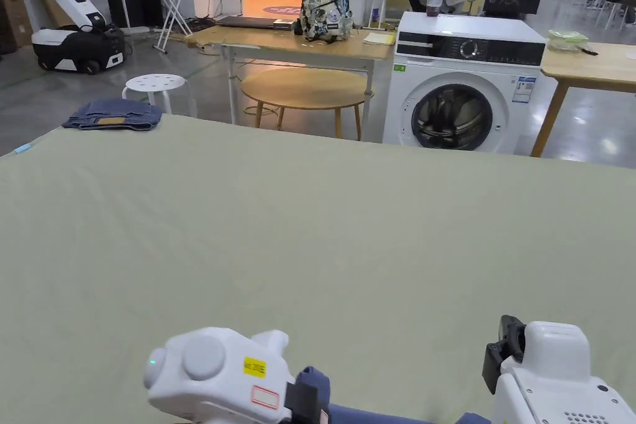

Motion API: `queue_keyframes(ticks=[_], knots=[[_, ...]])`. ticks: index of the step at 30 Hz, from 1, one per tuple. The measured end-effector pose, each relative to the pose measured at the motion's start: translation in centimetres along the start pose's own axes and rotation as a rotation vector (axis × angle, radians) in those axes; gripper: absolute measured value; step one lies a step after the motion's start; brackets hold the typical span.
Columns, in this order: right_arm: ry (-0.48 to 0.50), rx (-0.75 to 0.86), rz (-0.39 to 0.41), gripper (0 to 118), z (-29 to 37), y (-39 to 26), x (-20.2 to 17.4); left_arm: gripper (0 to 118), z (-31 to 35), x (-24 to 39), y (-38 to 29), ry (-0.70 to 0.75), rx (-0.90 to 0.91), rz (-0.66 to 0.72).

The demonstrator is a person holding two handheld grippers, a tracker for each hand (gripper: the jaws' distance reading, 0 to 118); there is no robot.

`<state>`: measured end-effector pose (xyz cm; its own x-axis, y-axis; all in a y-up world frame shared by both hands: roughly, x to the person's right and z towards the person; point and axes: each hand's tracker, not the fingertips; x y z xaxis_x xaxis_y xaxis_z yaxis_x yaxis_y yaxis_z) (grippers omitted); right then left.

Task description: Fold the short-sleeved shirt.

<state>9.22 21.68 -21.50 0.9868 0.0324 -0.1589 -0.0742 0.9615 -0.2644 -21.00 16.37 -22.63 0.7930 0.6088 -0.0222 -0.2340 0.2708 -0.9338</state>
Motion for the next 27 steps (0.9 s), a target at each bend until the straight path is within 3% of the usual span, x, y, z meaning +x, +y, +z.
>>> queue_keyframes(ticks=[5, 10, 11, 17, 20, 21, 22, 23, 27], knots=[[-0.017, -0.020, -0.007, 0, 0.0, -0.5, 0.9, 9, -4.6, 0.8, 0.1, 0.094, -0.048, 0.001], [-0.030, -0.036, -0.008, 0, 0.0, -0.8, 1.4, 47, -4.8, 0.9, -0.2, 0.053, -0.073, 0.003], [-0.031, -0.037, -0.007, 0, 0.0, -0.8, 1.5, 50, -4.4, 1.1, -0.2, 0.044, -0.073, 0.003], [-0.029, -0.040, -0.008, 0, 0.1, -0.8, 1.7, 51, 0.6, 1.6, 0.3, -0.010, -0.009, -0.014], [-0.027, -0.045, -0.014, 0, 0.1, -0.9, 1.6, 44, 2.4, 0.9, 0.7, -0.040, 0.056, -0.052], [-0.027, -0.047, -0.018, 0, 0.0, -1.0, 1.7, 37, 2.4, 0.7, 0.7, -0.026, 0.064, -0.049], [-0.026, -0.050, -0.023, 0, 0.0, -1.1, 1.7, 20, 2.1, -0.3, 1.2, -0.015, 0.065, -0.045], [-0.026, -0.053, -0.027, 0, 0.0, -1.2, 1.7, 11, 1.7, -0.6, 1.2, 0.002, 0.069, -0.034], [-0.024, -0.059, -0.030, 0, 0.0, -1.5, 1.7, 3, -1.7, -1.4, 0.6, 0.126, 0.001, -0.057]])
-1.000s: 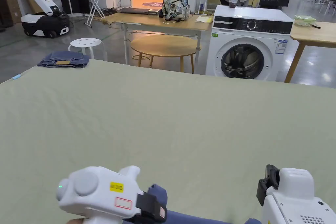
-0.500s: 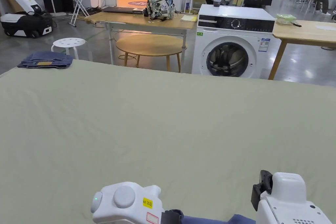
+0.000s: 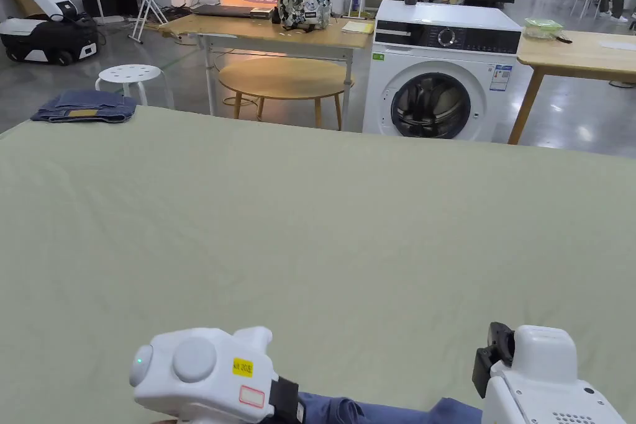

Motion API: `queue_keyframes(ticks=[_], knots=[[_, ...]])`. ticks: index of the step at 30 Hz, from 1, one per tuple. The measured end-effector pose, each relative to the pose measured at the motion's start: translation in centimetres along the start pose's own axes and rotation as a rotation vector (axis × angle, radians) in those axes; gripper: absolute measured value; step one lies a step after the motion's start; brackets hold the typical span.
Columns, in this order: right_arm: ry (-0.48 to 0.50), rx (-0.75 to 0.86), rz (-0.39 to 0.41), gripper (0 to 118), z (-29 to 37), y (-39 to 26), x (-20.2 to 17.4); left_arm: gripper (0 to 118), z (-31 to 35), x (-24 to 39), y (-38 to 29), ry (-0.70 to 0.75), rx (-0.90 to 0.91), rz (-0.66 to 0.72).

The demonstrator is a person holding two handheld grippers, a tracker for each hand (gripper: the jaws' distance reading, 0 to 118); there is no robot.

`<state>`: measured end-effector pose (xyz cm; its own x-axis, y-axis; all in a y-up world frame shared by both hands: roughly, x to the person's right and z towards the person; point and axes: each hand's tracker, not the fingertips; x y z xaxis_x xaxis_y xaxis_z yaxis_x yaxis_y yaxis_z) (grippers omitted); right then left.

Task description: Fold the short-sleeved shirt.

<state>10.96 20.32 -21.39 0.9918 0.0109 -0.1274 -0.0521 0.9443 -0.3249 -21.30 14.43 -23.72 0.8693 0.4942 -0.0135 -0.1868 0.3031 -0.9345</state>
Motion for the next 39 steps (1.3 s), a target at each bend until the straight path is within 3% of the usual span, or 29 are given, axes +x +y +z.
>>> queue_keyframes(ticks=[4, 10, 21, 26, 30, 32, 34, 39], knots=[[0.001, -0.005, 0.008, 0, 0.0, -0.1, 0.1, 2, -3.2, 0.7, -1.5, -0.056, -0.088, 0.005], [-0.004, -0.009, 0.014, 0, -0.1, -0.2, 0.5, 2, -5.1, 2.1, -2.3, -0.280, -0.053, -0.005], [-0.008, -0.007, -0.002, 0, -0.2, -0.3, 0.9, 0, -8.0, 2.8, -2.8, -0.231, -0.056, -0.033], [-0.010, 0.012, 0.003, 0, 0.1, 0.0, 0.9, 0, -5.1, 3.2, -2.2, -0.224, -0.052, -0.069], [-0.014, 0.028, 0.007, 0, 0.3, 0.3, 1.0, 1, 0.1, 0.5, -1.1, -0.282, 0.061, -0.042], [-0.013, 0.032, 0.007, 0, 0.4, 0.4, 1.0, 14, 3.8, -0.6, -1.1, -0.266, 0.110, -0.027], [-0.014, 0.032, 0.006, 0, 0.3, 0.5, 1.0, 36, 6.0, -2.7, -1.0, -0.259, 0.168, -0.010], [-0.010, 0.026, 0.006, 0, 0.2, 0.4, 0.7, 56, 7.4, -7.9, -1.2, -0.195, 0.167, 0.053]])
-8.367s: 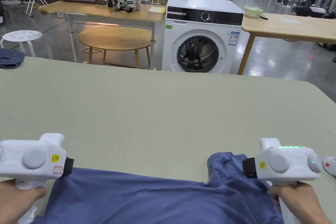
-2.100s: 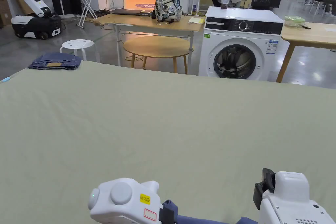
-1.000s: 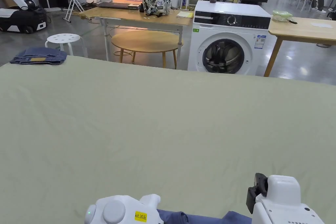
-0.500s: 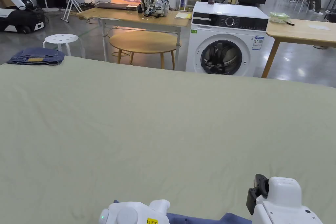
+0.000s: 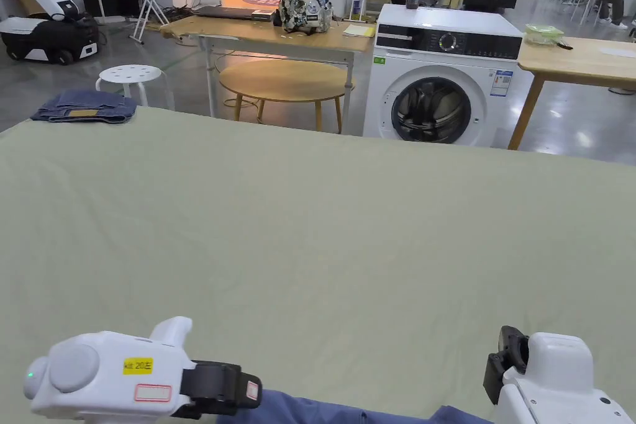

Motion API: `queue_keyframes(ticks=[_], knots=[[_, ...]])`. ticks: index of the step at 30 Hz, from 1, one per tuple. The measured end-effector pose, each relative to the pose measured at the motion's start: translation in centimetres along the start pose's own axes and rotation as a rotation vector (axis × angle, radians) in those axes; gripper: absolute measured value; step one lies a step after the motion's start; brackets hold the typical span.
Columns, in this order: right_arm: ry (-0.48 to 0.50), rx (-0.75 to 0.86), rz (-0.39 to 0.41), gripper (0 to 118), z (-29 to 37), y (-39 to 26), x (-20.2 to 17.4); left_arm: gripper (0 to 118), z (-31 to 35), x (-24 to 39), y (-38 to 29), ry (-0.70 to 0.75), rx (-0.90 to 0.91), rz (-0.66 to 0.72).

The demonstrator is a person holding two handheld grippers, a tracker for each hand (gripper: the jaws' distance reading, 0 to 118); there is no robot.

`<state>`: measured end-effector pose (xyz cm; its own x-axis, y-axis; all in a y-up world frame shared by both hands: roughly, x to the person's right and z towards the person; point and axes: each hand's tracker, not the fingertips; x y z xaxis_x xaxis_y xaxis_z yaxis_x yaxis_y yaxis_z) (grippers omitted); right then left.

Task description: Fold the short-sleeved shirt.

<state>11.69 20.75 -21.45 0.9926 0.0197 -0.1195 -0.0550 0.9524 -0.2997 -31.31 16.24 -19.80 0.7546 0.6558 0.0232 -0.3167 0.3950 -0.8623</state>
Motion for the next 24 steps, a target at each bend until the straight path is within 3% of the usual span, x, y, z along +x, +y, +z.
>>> queue_keyframes(ticks=[2, 8, 14, 15, 18, 24], knots=[[0.004, -0.004, 0.001, 0, 0.0, -0.1, -0.2, 62, 0.1, -1.7, -0.6, -0.018, 0.004, 0.036], [0.008, -0.011, 0.005, 0, 0.0, -0.2, -0.6, 62, -3.1, -6.6, -2.7, -0.077, -0.077, 0.183], [0.004, -0.015, 0.002, 0, 0.1, -0.3, -0.6, 59, -5.8, -8.6, -4.2, -0.418, -0.046, 0.341], [0.004, -0.017, -0.002, 0, 0.1, -0.4, -0.6, 54, -6.1, -8.8, -4.3, -0.379, -0.048, 0.329], [0.003, -0.022, -0.007, 0, 0.1, -0.5, -0.6, 15, -6.4, -7.7, -4.4, -0.329, -0.056, 0.314], [0.004, -0.023, -0.010, 0, 0.1, -0.5, -0.6, 5, -5.4, -7.2, -4.5, -0.336, -0.024, 0.298]])
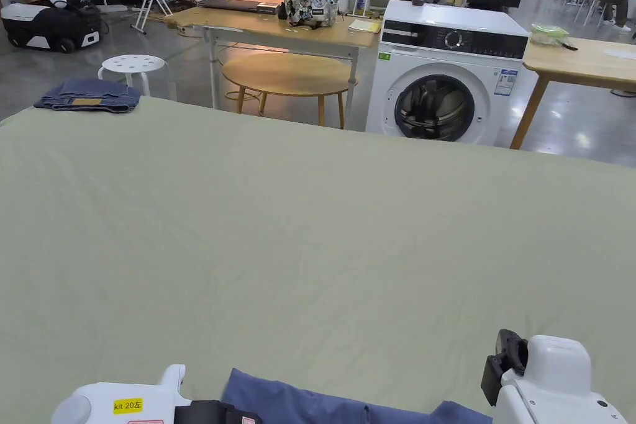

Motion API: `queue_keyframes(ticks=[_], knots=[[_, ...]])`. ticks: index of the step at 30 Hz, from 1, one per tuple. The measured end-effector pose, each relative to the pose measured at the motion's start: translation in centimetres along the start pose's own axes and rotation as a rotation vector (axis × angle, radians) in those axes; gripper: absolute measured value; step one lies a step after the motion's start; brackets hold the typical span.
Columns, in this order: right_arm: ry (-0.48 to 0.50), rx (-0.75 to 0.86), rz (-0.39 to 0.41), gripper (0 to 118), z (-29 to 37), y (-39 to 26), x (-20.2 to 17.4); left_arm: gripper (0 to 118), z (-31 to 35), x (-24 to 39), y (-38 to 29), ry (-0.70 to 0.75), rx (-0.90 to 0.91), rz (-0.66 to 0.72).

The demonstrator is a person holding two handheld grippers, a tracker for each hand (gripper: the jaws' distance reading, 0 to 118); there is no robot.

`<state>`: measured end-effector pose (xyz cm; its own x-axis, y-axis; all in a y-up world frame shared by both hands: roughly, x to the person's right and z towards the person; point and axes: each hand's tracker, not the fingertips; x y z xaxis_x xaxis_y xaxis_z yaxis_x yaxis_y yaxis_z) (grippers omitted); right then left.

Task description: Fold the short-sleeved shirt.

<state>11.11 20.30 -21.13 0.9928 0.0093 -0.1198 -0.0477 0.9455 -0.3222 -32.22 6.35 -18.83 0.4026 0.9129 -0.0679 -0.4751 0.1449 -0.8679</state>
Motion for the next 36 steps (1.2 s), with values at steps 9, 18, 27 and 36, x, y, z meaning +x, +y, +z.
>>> queue_keyframes(ticks=[9, 18, 27, 36], knots=[[0.003, 0.013, 0.009, 0, 0.1, 0.5, 0.3, 4, 6.4, 5.7, 1.6, 0.092, 0.087, -0.151], [0.018, 0.025, 0.014, 0, 0.0, 1.0, -0.1, 4, 11.7, 12.0, 2.2, 0.313, 0.170, -0.255], [0.017, 0.019, 0.008, 0, 0.1, 0.7, 0.2, 4, 4.5, 18.5, -0.1, 0.380, 0.002, -0.447], [-0.007, 0.014, -0.009, 0, 0.5, 0.3, 1.5, 4, -6.6, 21.6, -1.7, 0.451, -0.145, -0.538]])
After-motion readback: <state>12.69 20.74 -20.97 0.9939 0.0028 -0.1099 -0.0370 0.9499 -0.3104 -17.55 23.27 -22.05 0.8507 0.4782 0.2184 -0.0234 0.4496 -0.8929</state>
